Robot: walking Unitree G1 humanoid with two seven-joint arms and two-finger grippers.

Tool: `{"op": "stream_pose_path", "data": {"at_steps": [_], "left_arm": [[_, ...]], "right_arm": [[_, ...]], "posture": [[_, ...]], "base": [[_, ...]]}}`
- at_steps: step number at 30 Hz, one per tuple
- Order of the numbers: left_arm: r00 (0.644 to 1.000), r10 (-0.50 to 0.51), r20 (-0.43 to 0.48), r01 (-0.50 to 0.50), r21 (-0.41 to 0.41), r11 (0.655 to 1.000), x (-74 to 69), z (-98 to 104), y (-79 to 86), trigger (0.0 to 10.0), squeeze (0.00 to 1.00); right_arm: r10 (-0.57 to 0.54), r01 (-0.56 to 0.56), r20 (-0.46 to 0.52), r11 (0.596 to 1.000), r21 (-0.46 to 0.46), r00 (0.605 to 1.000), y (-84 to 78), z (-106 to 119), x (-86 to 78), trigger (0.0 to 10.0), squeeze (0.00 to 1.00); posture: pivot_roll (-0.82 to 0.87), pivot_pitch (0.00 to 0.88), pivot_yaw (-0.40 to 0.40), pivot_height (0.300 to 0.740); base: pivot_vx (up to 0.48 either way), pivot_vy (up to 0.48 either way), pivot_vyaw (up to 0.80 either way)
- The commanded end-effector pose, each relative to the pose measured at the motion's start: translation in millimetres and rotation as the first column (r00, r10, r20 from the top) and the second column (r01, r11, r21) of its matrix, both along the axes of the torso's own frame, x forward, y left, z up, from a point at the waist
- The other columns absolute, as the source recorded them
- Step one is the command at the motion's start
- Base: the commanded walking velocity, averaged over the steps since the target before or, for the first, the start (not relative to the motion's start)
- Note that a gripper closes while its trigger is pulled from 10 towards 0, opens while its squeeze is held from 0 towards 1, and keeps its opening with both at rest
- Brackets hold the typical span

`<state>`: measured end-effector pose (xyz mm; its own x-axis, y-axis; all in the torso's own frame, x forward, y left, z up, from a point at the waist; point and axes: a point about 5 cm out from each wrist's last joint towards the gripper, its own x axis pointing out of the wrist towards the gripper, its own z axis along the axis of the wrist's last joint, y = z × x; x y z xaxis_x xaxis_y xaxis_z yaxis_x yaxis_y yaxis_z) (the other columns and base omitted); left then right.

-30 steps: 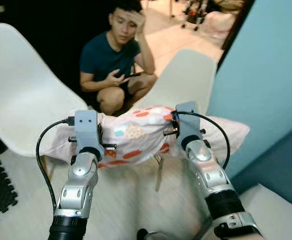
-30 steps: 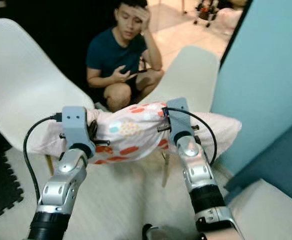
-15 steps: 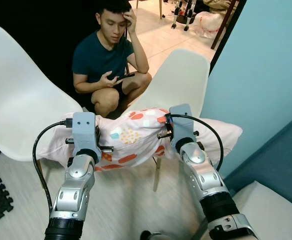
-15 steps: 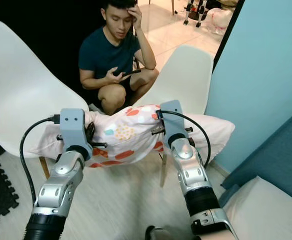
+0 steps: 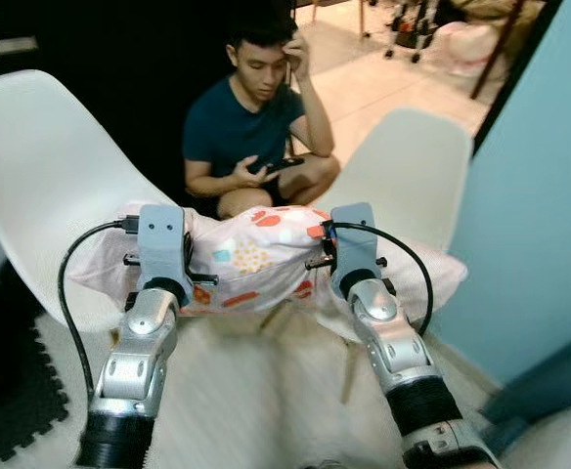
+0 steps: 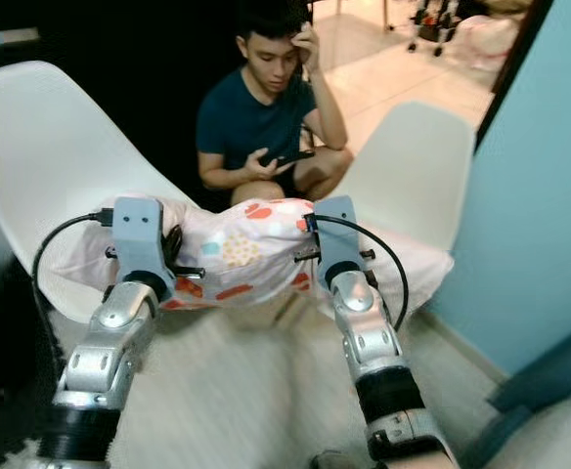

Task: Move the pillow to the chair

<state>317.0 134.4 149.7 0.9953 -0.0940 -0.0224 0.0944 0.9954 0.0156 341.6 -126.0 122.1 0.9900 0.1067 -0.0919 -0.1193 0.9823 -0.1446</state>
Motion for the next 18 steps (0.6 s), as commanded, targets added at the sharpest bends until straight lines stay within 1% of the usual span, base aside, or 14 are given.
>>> {"op": "stream_pose_path", "data": {"at_steps": [1, 8, 18], "left_arm": [[1.0, -0.018, -0.016, 0.018, 0.009, 1.0, -1.4, -4.0, -0.5, 10.0, 0.0], [0.999, -0.038, -0.018, 0.038, 0.011, 0.999, -0.2, -3.8, -3.4, 10.0, 0.0], [0.999, -0.04, -0.018, 0.04, 0.009, 0.999, -0.3, -3.6, -2.5, 10.0, 0.0]], "right_arm": [[0.035, -0.039, 0.082, 0.999, 0.039, 0.996, 13.3, 18.1, 3.2, 10.0, 0.0], [0.014, -0.016, 0.078, 0.999, 0.027, 0.997, 7.4, 19.9, 3.3, 10.0, 0.0], [0.018, -0.019, 0.088, 1.0, 0.019, 0.996, 8.3, 26.4, 4.0, 10.0, 0.0]], "posture": [[0.03, 0.096, 0.033, 0.74], [0.02, 0.102, 0.034, 0.74], [0.02, 0.104, 0.028, 0.74]], "base": [[0.349, 0.0, 0.0], [0.347, 0.0, -0.8], [0.346, 0.0, -0.8]]}}
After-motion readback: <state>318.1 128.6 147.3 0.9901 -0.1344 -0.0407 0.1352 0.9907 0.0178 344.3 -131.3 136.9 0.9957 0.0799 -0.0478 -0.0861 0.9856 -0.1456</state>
